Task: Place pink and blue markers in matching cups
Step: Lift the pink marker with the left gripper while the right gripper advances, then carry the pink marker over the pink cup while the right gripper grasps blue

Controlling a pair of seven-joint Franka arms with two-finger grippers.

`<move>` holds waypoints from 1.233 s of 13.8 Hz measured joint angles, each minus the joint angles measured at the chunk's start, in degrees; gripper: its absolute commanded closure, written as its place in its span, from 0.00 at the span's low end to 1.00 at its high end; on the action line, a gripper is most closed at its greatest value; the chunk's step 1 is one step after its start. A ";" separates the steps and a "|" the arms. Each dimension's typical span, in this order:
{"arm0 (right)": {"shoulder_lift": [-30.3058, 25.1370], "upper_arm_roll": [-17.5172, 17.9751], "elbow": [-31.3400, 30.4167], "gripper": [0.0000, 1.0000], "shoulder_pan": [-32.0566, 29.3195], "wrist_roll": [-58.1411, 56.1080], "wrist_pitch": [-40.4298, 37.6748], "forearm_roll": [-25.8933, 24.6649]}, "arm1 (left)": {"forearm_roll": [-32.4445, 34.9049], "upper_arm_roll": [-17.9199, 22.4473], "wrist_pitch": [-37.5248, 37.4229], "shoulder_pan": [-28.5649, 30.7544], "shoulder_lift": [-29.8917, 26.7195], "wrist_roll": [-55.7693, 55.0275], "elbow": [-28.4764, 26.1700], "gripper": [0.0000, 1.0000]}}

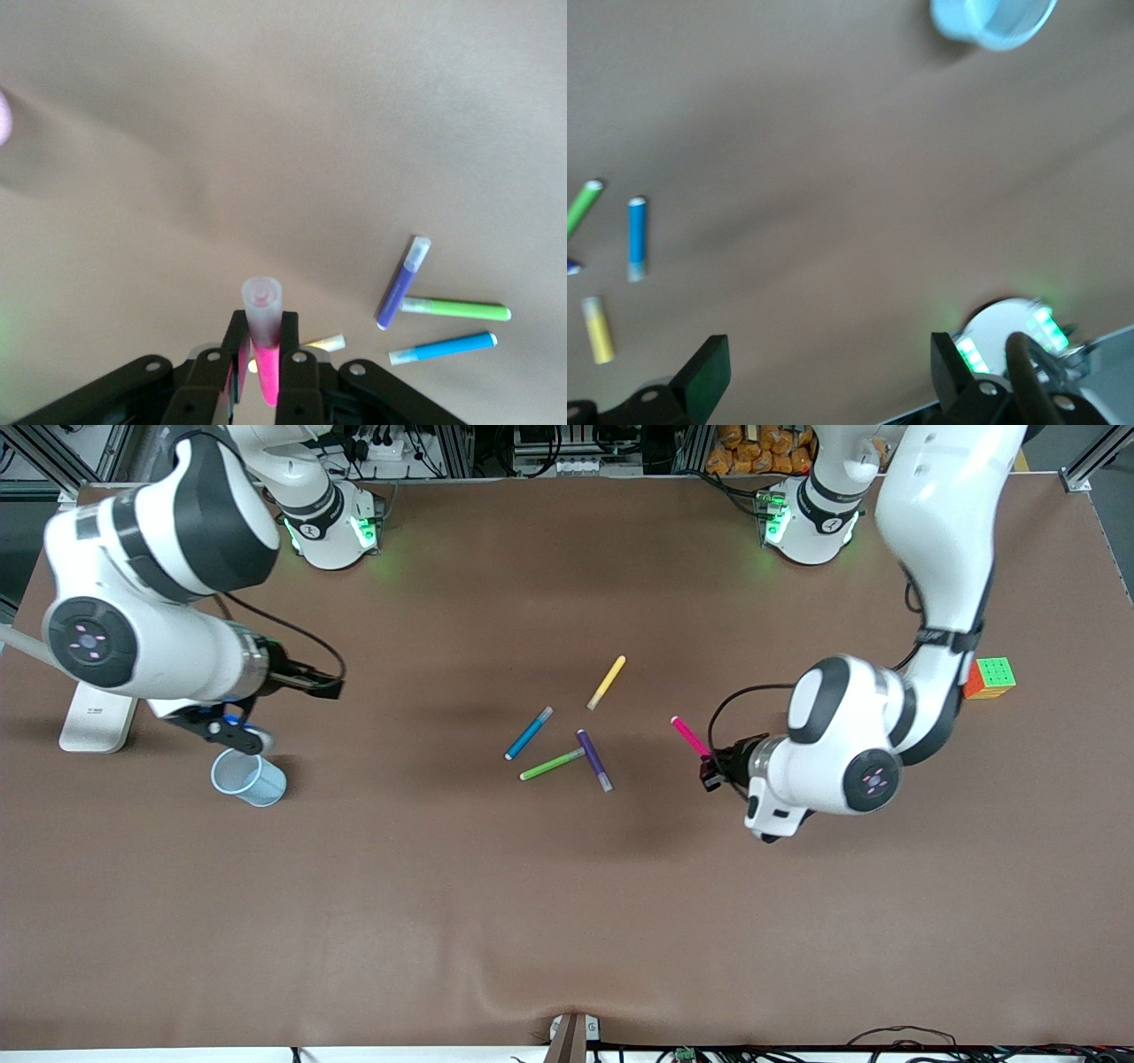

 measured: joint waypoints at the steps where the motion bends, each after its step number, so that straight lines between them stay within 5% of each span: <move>1: 0.00 -0.01 -0.84 0.00 0.07 2.04 0.86 1.35 | 0.83 0.12 -1.92 0.44 -1.35 0.00 0.42 1.00; 12: -0.64 0.11 -12.87 0.00 11.00 20.57 16.96 3.42 | 4.46 0.21 -13.88 6.78 -12.65 10.07 4.43 1.00; 17: -0.64 0.16 -20.02 0.00 17.88 28.67 30.05 3.42 | 7.70 -0.12 -16.91 6.49 -18.98 11.74 4.53 1.00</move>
